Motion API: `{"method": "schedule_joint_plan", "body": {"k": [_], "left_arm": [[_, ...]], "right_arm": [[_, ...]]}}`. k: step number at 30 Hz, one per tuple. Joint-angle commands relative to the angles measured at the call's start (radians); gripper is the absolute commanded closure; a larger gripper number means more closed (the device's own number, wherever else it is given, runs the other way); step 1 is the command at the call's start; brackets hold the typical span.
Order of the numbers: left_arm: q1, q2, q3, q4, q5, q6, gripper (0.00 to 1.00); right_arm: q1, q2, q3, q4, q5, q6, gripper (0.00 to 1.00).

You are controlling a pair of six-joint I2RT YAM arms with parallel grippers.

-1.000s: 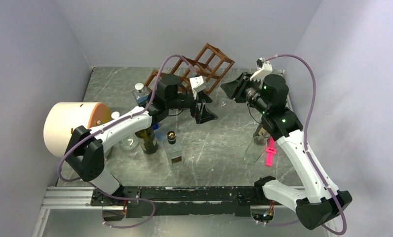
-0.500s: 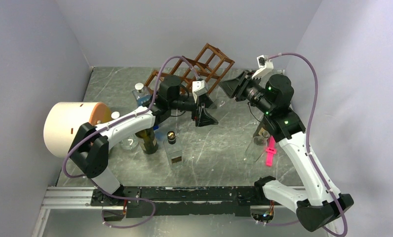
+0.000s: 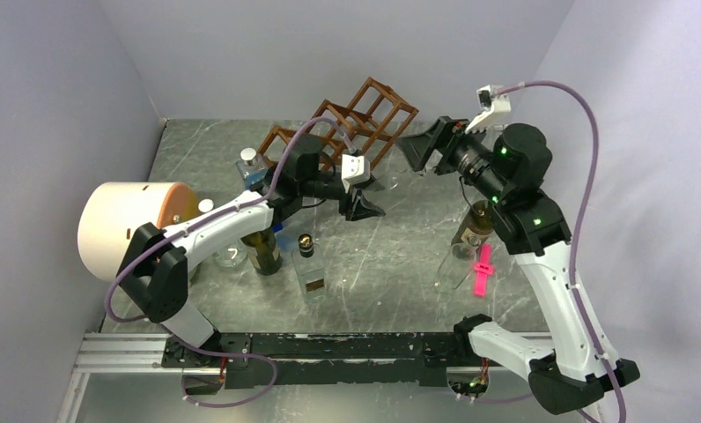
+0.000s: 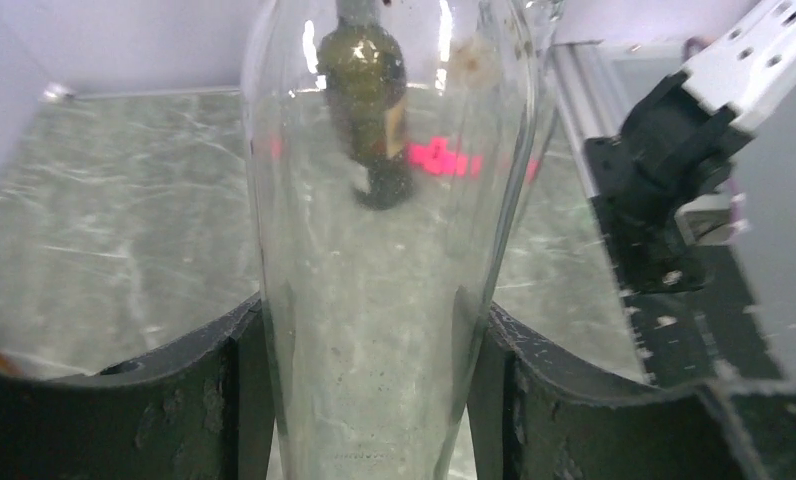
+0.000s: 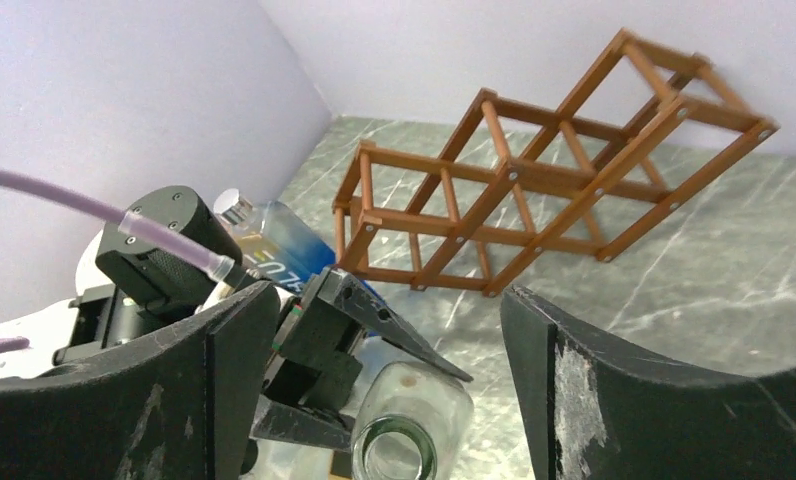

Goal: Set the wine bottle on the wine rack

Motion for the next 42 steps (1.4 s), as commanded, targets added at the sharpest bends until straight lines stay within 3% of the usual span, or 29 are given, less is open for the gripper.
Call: {"method": "schedule_joint_plan", "body": {"k": [1,8,15,20,25,33,42], "left_arm": [[0.004,-0.077,0.112,-0.043,-0.096,0.320,0.93],[0.003,-0.076,0.243,-0.195,-0.226,0.759,0.93],[0.003,-0.035,0.352,-0.288,-0.382,1.094,0.93],[0.004,-0.021,0.392,-0.301,-0.408,1.261,0.93],[0.004,-0.037,0.376,-0.268,-0.392,1.348,0.93],[-0.004,-0.059,0.325,-0.195,-0.336,1.366,0.93],[-0.010,-0.044,0.345,-0.198,-0.327,1.364,0.93]], "right_arm": [[0.001,0.025,0.140,-0.204,0.041,-0.168,0.14],[0.001,0.079,0.275,-0.407,-0.040,-0.331,0.14],[0.002,0.044,0.250,-0.415,-0.074,-0.379,0.14],[0.002,0.060,0.230,-0.407,-0.069,-0.385,0.17],[0.003,0.100,0.221,-0.388,-0.121,-0.389,0.17],[0.004,0.164,0.187,-0.257,-0.190,-0.326,0.17],[0.004,0.213,0.171,-0.230,-0.165,-0.310,0.18]]}}
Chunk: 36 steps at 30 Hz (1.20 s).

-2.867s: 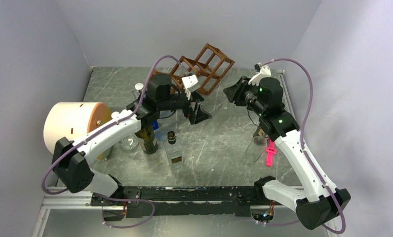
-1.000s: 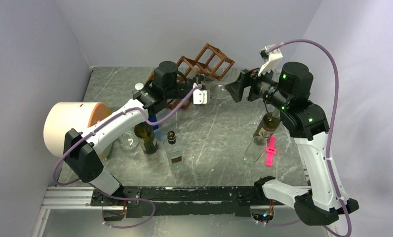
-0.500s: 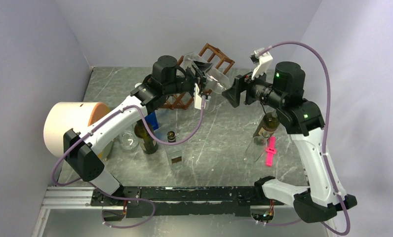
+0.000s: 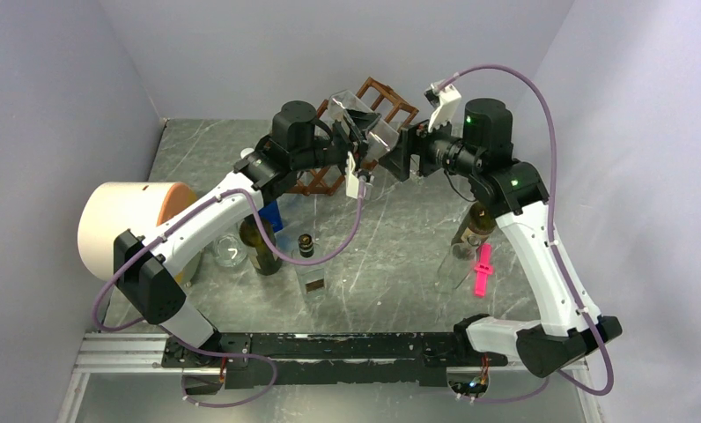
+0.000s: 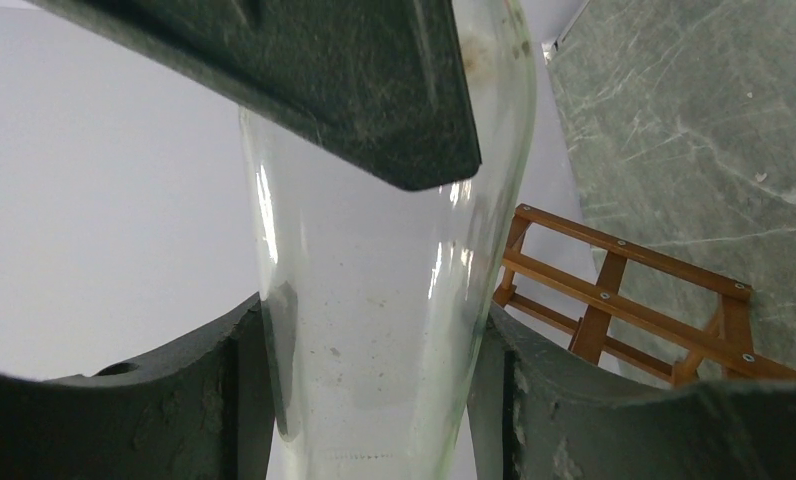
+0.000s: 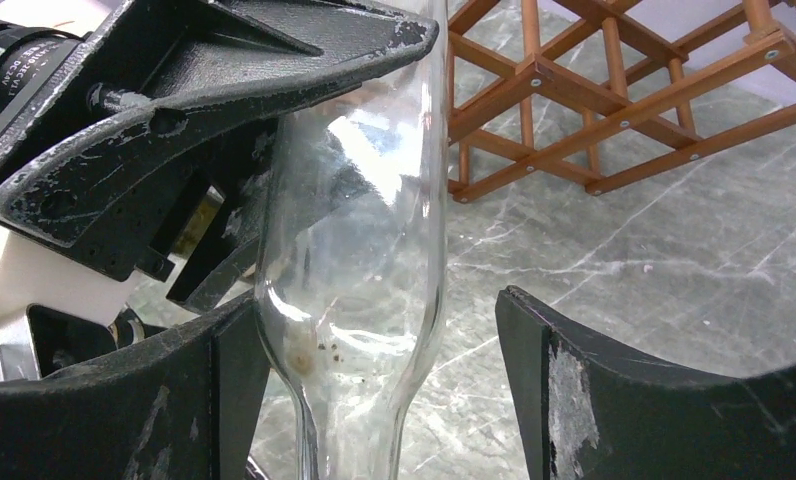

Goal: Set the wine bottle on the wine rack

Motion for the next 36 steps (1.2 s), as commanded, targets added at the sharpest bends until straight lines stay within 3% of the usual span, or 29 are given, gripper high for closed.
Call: {"method": "schedule_joint_plan", "body": {"k": [1,5,16,18,21,22,26,27,28,30,36], "left_arm": [[-0.011,-0.019,0.029,0.095,0.058,0.031,0.93],[-0.019,-0.015,0.023,0.099,0.042,0.039,0.93],[-0.028,-0.018,0.027,0.095,0.024,0.026,0.93],[-0.028,-0.017,0.030,0.092,0.019,0.026,0.93],[-0.028,-0.013,0.036,0.083,0.010,0.019,0.89],[-0.028,-0.012,0.037,0.081,0.010,0.016,0.85],[-0.027,-0.012,0.037,0.076,0.032,-0.015,0.44],[-0.026,-0.012,0.035,0.077,0.034,-0.022,0.19],[-0.026,-0.012,0.032,0.082,0.030,-0.029,0.07],[-0.027,-0.019,0.015,0.099,0.021,-0.040,0.01],[-0.028,-0.127,-0.096,0.200,0.029,-0.209,0.01]], "right_arm": [[0.003,0.001,-0.030,0.072,-0.006,0.027,0.19],[0.003,-0.019,-0.072,0.138,-0.033,0.048,0.30],[0.003,-0.002,-0.100,0.146,-0.014,0.075,0.23],[0.003,0.000,-0.093,0.141,-0.012,0.072,0.31],[0.003,0.001,-0.085,0.136,-0.011,0.073,0.55],[0.003,0.002,-0.082,0.133,-0.004,0.074,0.63],[0.003,-0.006,-0.074,0.139,0.050,0.080,0.96],[0.004,-0.014,-0.078,0.146,0.065,0.085,1.00],[0.003,-0.020,-0.082,0.154,0.080,0.088,1.00],[0.003,-0.043,-0.093,0.178,0.123,0.101,1.00],[0.003,-0.093,-0.127,0.206,0.240,0.115,1.00]]}}
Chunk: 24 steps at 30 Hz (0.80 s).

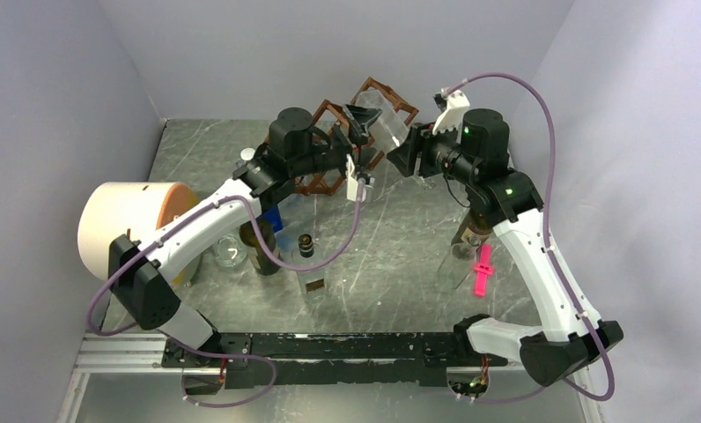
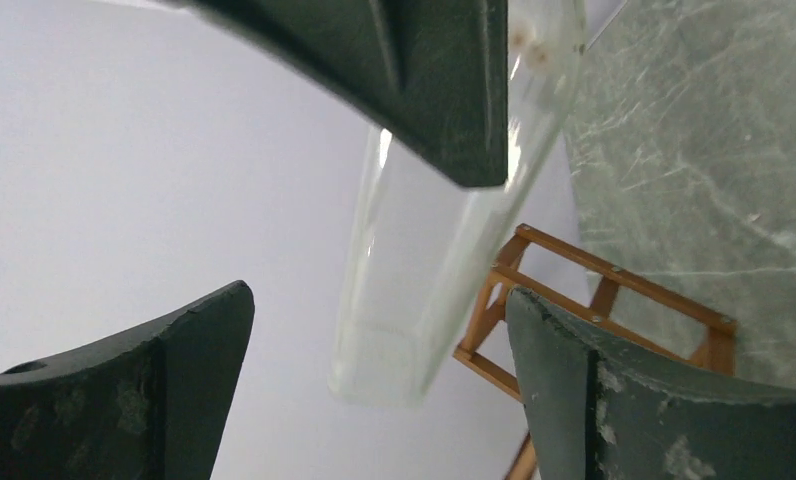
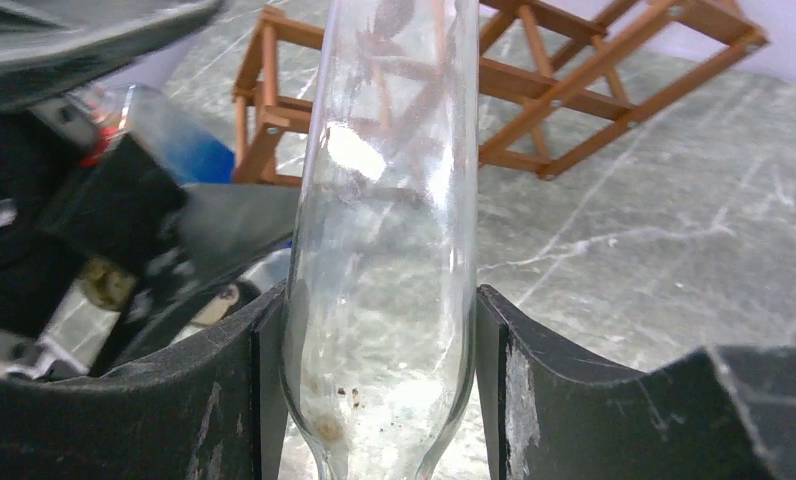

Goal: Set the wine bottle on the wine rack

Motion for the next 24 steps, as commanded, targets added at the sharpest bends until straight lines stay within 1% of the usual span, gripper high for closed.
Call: {"method": "schedule_joint_plan", "body": {"k": [1,4,6,7,9,10,11,14,16,17,19,21,24], "left_arm": [[-0.009,-0.134,-0.073,0.144,0.034,-0.197,0.01],[-0.009,-0.214,-0.148,0.230,-0.002,-0.362,0.01],[-0.009,-0.264,-0.221,0.343,-0.052,-0.494,0.01],[-0.009,-0.284,-0.251,0.388,-0.083,-0.529,0.01],[-0.008,-0.313,-0.291,0.458,-0.163,-0.653,0.01],[-0.008,-0.322,-0.299,0.483,-0.214,-0.759,0.01],[-0.008,-0.330,-0.298,0.488,-0.289,-0.832,0.01],[-0.008,-0.334,-0.237,0.398,-0.477,-1.050,0.01],[-0.008,-0.322,-0.172,0.286,-0.610,-1.189,0.01],[-0.006,-0.316,-0.144,0.223,-0.645,-1.227,0.01],[-0.005,-0.310,-0.111,0.122,-0.667,-1.250,0.01],[-0.003,-0.322,-0.114,0.091,-0.704,-1.305,0.01],[0.012,-0.353,-0.109,0.005,-0.711,-1.374,0.01]], "right_arm": [[-0.005,-0.058,-0.017,0.086,0.110,0.012,1.00],[-0.005,-0.059,-0.038,0.072,0.108,-0.003,1.00],[-0.005,-0.062,-0.064,0.064,0.088,-0.017,1.00],[-0.005,-0.062,-0.072,0.062,0.071,-0.021,1.00],[-0.005,-0.058,-0.098,0.054,0.045,-0.031,1.00],[-0.005,-0.055,-0.106,0.049,0.039,-0.033,1.00],[-0.005,-0.053,-0.114,0.046,0.037,-0.033,1.00],[-0.005,-0.050,-0.133,0.040,0.016,-0.042,1.00],[-0.005,-0.043,-0.141,0.028,0.008,-0.050,1.00],[-0.004,-0.036,-0.144,0.015,0.008,-0.056,1.00],[-0.003,-0.022,-0.154,0.000,0.011,-0.059,1.00],[0.007,-0.009,-0.172,0.001,0.019,-0.060,1.00],[0.040,0.011,-0.191,0.005,0.047,-0.055,1.00]]}}
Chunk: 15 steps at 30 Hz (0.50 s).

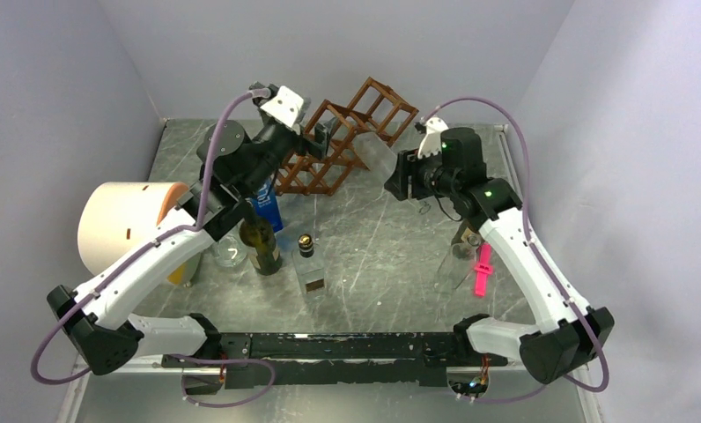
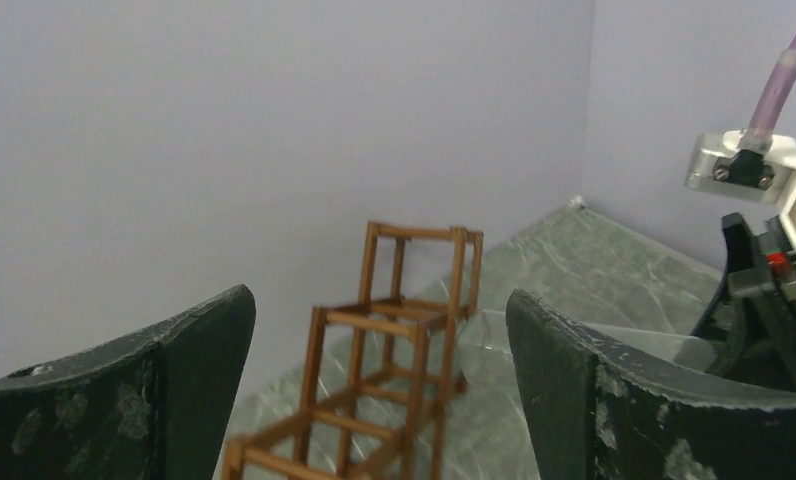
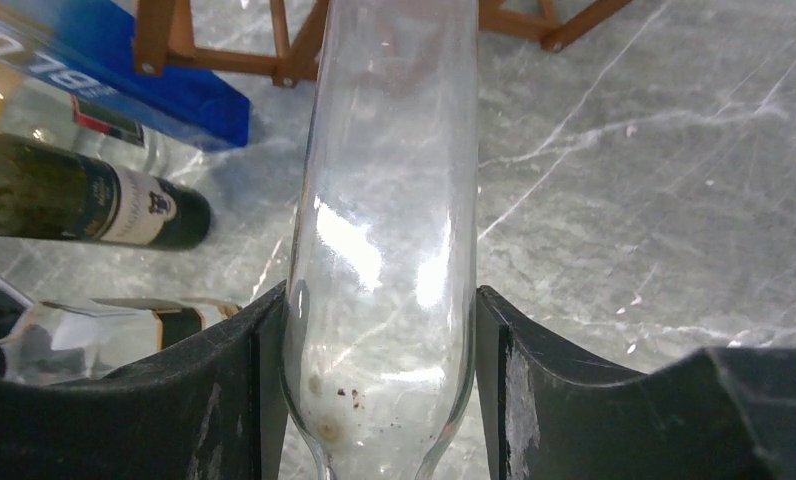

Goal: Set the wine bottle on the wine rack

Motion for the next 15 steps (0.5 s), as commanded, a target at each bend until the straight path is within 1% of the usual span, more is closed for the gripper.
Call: {"method": "schedule_joint_plan", "body": {"k": [1,4,8,9,15], "left_arm": [[0.023,-0.044,0.040,-0.213,-0.098,-0.205,0.01],[0.058,-0.072,0.061,-0.299,-0.036,-0.274,0.01],[0.096,-0.096,0.069,-0.372,0.024,-0.340,0.01],[0.106,-0.099,0.070,-0.389,0.038,-0.351,0.01],[0.140,-0.090,0.081,-0.469,0.091,-0.377,0.01]], "right_arm": [[0.046,0.024,-0.024,0.052,0.018,-0.011,1.00],[0.075,0.059,-0.029,0.075,0.026,-0.004,1.00],[0.091,0.101,-0.035,0.083,0.064,-0.007,1.00],[0.115,0.109,-0.040,0.084,0.069,-0.008,1.00],[0.134,0.132,-0.075,0.103,0.074,-0.015,1.00]]}}
